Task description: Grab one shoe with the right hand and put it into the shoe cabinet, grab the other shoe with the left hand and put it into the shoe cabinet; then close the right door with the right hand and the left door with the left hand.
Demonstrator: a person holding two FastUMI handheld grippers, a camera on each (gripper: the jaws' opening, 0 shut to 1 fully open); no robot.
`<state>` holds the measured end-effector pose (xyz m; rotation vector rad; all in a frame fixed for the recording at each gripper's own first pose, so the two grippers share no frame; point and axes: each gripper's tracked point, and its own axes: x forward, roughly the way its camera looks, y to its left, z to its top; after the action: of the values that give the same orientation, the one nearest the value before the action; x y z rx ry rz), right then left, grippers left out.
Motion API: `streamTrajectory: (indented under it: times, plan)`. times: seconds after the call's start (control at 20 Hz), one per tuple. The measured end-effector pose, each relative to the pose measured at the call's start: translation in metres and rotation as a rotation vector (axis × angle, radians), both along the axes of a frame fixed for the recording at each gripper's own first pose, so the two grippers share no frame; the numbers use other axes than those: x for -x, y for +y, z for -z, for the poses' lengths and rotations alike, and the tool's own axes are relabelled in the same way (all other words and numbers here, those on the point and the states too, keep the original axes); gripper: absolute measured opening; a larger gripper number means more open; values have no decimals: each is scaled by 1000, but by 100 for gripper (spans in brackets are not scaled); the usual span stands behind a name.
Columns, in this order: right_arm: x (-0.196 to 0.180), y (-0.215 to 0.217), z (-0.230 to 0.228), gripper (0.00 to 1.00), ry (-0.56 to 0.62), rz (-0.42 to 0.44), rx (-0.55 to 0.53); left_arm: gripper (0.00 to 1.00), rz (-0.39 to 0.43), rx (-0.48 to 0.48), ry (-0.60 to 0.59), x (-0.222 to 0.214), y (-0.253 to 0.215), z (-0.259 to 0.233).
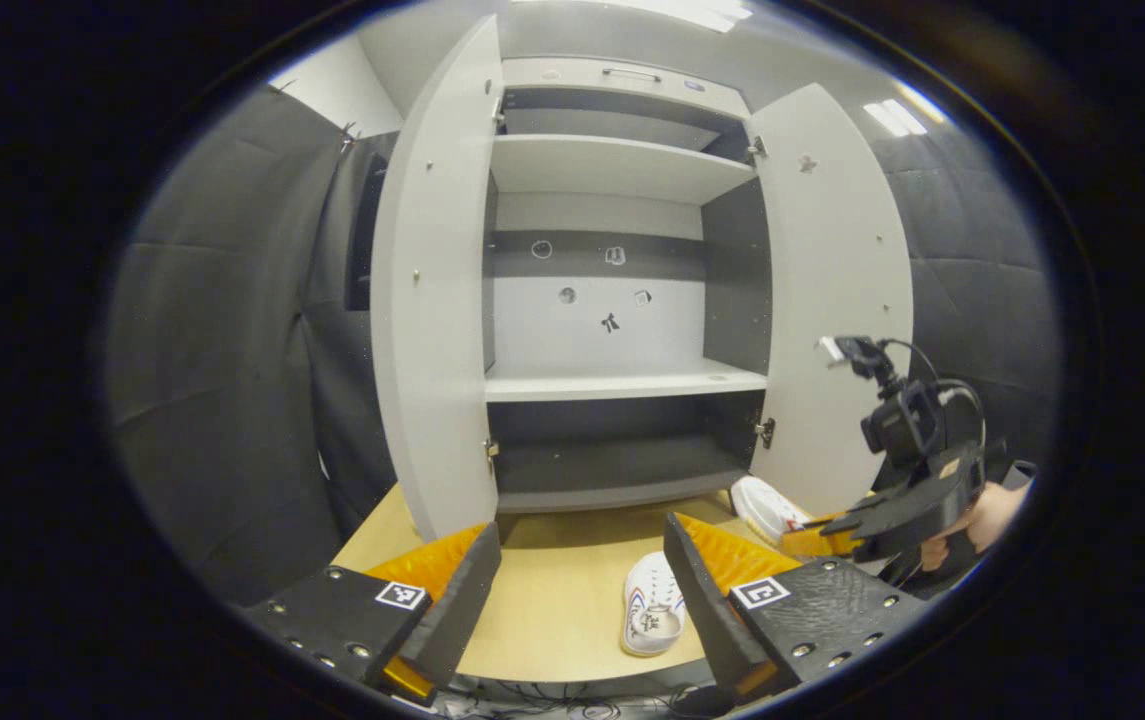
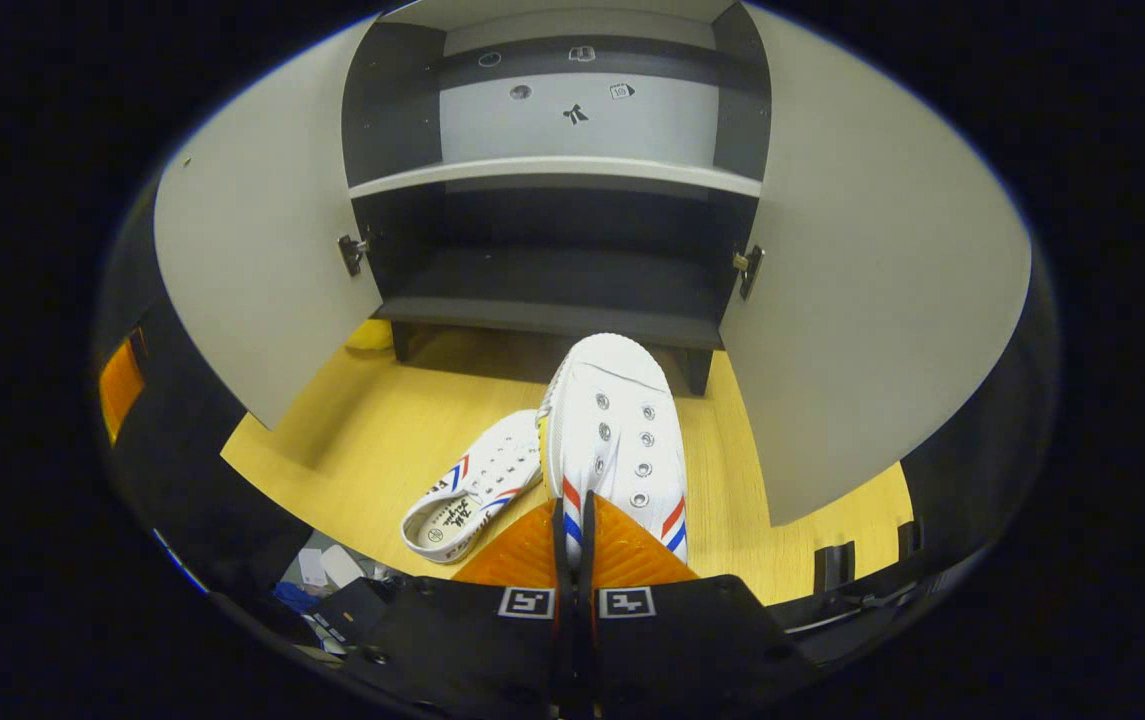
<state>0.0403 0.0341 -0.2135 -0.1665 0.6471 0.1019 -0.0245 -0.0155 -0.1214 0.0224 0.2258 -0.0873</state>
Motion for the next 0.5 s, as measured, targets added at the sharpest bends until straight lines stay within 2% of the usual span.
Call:
streamTrajectory:
  times: [0.15, 0.3, 0.5]
  plan:
    - [-13, 14, -41, 2, -66, -11, -77, 94, 10, -11, 28, -11, -5, 9]
    - [-31, 17, -88, 2, -170, -30, -68, 94, 41, 1, 39, -22, -13, 8]
    - [-64, 20, -135, 2, -299, -25, -91, 94, 38, -62, 24, -46, -12, -2]
